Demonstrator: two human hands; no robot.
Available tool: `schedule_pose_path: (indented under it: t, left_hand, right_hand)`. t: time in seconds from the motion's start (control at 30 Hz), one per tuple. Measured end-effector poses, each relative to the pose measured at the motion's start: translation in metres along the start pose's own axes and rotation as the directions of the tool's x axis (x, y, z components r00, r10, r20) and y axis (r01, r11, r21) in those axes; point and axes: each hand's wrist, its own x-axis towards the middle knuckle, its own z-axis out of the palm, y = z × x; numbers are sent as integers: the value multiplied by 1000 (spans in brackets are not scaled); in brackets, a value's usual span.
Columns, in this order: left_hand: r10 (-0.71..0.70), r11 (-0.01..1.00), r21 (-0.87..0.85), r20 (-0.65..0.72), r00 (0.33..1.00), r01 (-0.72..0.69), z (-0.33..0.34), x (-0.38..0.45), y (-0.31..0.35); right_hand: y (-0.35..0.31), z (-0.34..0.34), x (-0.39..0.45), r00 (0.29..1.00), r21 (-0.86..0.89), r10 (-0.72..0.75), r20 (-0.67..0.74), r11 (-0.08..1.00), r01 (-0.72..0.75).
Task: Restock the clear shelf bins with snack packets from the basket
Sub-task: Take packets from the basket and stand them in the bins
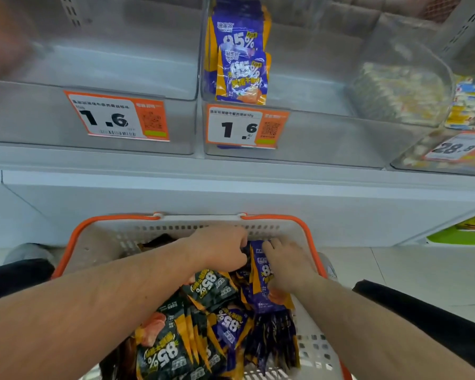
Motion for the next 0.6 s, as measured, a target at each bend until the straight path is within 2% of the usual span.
schedule_pose_path:
  t: [0.1, 0.2, 0.3, 0.37, 0.5, 0.6]
  left_hand:
    - [1, 1000, 0, 46, 999, 0, 0, 1, 3]
    - [2, 1000, 13, 66, 998, -3, 0, 0, 6]
    - [-3, 1000, 13, 69, 998, 2, -2, -4, 6]
    - [-10, 1000, -10, 56, 998, 11, -3, -7, 4]
    - [-5, 988, -153, 42, 999, 11, -10, -15, 0]
    - [117, 949, -287, -69, 991, -133, -22, -23, 1]
  right_hand:
    - [2, 1, 2, 1000, 5, 15, 11, 1000, -15]
    - [7, -12, 4, 996, 23, -8, 86, 1000, 6]
    - [13, -38, -2, 976, 166, -65, 210, 986, 30]
    - [16, -63, -9, 965, 272, -95, 244, 962, 26]
    - [23, -129, -26, 977, 407, -156, 144, 910, 85]
    - [28, -169, -40, 991, 645, -122, 60, 762, 55]
